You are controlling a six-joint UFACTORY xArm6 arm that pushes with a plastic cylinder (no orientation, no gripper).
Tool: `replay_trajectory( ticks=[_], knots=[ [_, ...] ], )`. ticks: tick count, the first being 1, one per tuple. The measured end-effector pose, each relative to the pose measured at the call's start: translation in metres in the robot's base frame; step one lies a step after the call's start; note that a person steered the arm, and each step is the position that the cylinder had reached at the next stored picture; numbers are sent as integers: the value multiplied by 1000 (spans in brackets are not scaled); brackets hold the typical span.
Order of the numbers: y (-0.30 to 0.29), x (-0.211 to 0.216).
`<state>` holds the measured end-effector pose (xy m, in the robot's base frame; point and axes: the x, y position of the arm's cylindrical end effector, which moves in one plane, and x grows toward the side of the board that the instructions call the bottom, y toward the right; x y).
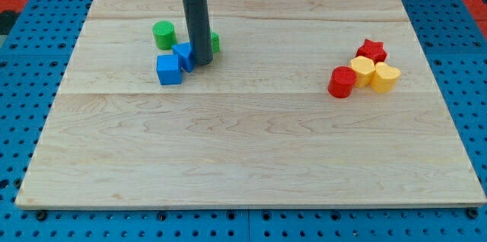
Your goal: Slide the blue triangle and blue cube along with green star to the top center
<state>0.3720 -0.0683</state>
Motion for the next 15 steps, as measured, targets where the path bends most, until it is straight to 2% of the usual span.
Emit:
replay_trajectory(
  ticks=[1,2,3,4,5,6,7,10,11,12,13,15],
  knots=[
    [0,-23],
    [0,-70],
    [11,-28],
    [6,53],
    [-38,86],
    [-55,46],
    [-42,8],
    [37,-78],
    [78,-25],
    [-40,3],
    [-76,-29],
    [-65,-81]
  ],
)
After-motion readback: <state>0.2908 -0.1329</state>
